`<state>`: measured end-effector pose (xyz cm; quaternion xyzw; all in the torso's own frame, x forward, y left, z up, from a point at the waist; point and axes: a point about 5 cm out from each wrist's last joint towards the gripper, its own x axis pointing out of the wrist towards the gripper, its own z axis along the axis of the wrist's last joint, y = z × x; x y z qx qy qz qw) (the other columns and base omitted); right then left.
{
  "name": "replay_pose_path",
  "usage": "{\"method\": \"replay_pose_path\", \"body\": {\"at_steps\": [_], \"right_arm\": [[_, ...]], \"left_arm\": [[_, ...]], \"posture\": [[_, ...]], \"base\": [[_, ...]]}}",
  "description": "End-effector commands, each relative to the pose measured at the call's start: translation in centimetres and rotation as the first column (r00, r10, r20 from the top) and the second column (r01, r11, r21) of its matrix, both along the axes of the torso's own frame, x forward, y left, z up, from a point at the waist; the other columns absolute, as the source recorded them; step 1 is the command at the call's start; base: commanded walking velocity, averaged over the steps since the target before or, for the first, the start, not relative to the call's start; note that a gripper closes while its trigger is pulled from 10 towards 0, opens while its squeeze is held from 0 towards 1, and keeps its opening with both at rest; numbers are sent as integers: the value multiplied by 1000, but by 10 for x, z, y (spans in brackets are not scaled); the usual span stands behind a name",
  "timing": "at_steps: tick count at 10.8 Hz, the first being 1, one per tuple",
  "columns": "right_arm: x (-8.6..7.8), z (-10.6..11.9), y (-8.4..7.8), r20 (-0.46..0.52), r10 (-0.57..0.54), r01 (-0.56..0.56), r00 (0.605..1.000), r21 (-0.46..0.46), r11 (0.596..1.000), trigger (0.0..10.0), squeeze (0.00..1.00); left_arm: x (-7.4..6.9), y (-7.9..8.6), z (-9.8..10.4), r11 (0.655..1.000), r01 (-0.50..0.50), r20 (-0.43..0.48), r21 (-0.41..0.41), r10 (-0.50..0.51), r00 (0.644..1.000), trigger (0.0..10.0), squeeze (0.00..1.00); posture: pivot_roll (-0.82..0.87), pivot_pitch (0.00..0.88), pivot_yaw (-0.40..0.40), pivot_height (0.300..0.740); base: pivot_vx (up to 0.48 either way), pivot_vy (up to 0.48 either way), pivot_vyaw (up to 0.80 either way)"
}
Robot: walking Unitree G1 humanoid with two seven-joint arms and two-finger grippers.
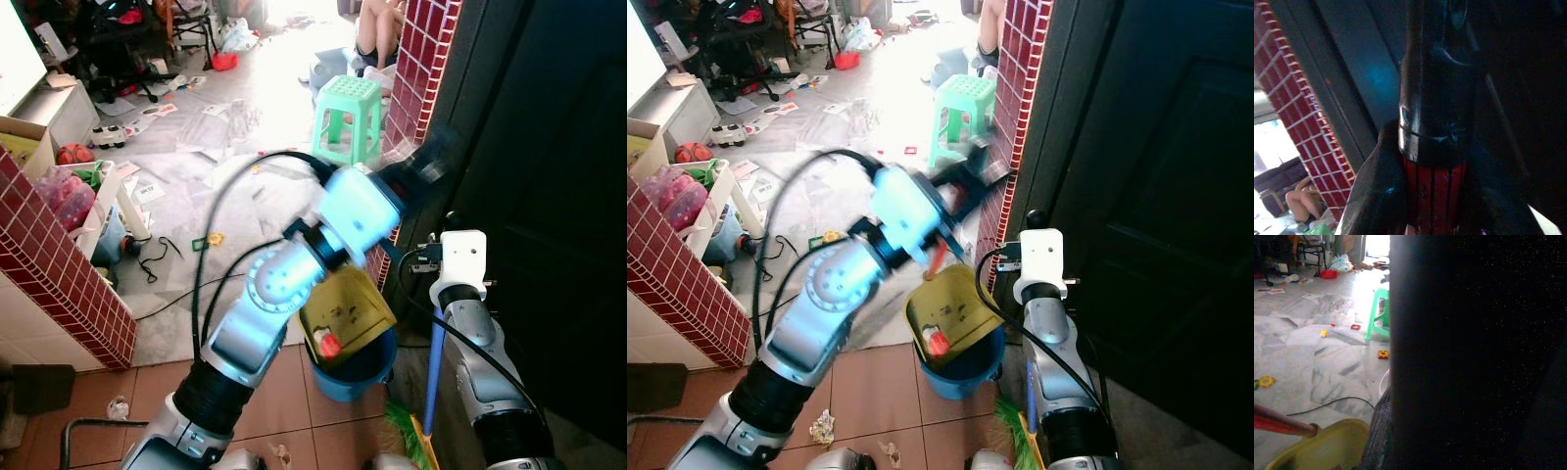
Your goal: Sweep floor
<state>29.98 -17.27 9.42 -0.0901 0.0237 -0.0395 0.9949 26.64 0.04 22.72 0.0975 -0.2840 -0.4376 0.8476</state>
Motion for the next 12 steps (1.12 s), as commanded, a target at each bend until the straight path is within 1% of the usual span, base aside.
{"method": "replay_pose_path", "body": {"at_steps": [1, 2, 3, 4, 5, 6, 7, 8, 9, 10, 11, 12], "right_arm": [[4, 6, 0, 27, -5, 5, 1000, -12, 1000, 10000, 0], [4, 6, 0, 27, -5, 5, 1000, -12, 1000, 10000, 0], [5, 6, 0, 29, -5, 6, 1000, -15, 1000, 10000, 0], [5, 6, 0, 30, -4, 4, 1000, -17, 1000, 10000, 0], [5, 6, 0, 30, -1, 2, 1000, -19, 1000, 10000, 0], [6, 7, 0, 31, 1, 0, 1000, -20, 1000, 10000, 0], [6, 7, 1, 32, 2, -2, 999, -21, 1000, 10000, 0], [6, 7, 1, 33, 4, -3, 999, -22, 1000, 10000, 0], [7, 7, 1, 33, 5, -4, 999, -22, 1000, 10000, 0], [7, 7, 1, 33, 6, -5, 999, -22, 1000, 10000, 0], [7, 6, 2, 33, 7, -6, 999, -22, 1000, 10000, 0], [7, 6, 2, 34, 8, -7, 999, -21, 1000, 10000, 0]], "left_arm": [[-3, 2, 20, 1000, -8, 111, -15, 10, 994, 10000, 0], [0, 4, 21, 999, -29, 108, -26, 32, 994, 10000, 0], [13, 18, 31, 974, -146, 12, -176, 150, 989, 10000, 0], [18, 27, 36, 964, -209, 88, -165, 225, 970, 10000, 0], [21, 32, 35, 944, -244, 26, -221, 256, 966, 10000, 0], [26, 40, 35, 903, -324, -45, -281, 325, 945, 10000, 0], [25, 36, 31, 926, -293, -16, -240, 298, 954, 10000, 0], [19, 27, 26, 958, -224, 37, -178, 234, 972, 10000, 0], [20, 27, 24, 940, -241, -51, -240, 236, 971, 10000, 0], [14, 23, 26, 956, -232, 78, -181, 249, 965, 10000, 0], [19, 28, 26, 938, -266, 13, -223, 276, 961, 10000, 0], [23, 35, 29, 916, -298, -12, -269, 306, 952, 10000, 0]], "posture": [[-85, 0, 31, 740], [-85, 0, 31, 740], [-88, 0, 29, 740], [-85, 0, 27, 740], [-85, 0, 27, 740], [-85, 0, 28, 740], [-85, 0, 27, 740], [-84, 0, 26, 740], [-85, 0, 27, 740], [-84, 0, 27, 740], [-85, 0, 28, 740], [-84, 0, 28, 740]], "base": [[0, 0, 0], [0, 0, 0], [0, 0, 0], [0, 0, 0], [0, 0, 0], [0, 0, 0], [0, 0, 0], [0, 0, 0], [0, 0, 0], [0, 0, 0], [0, 0, 0], [0, 0, 0]]}}
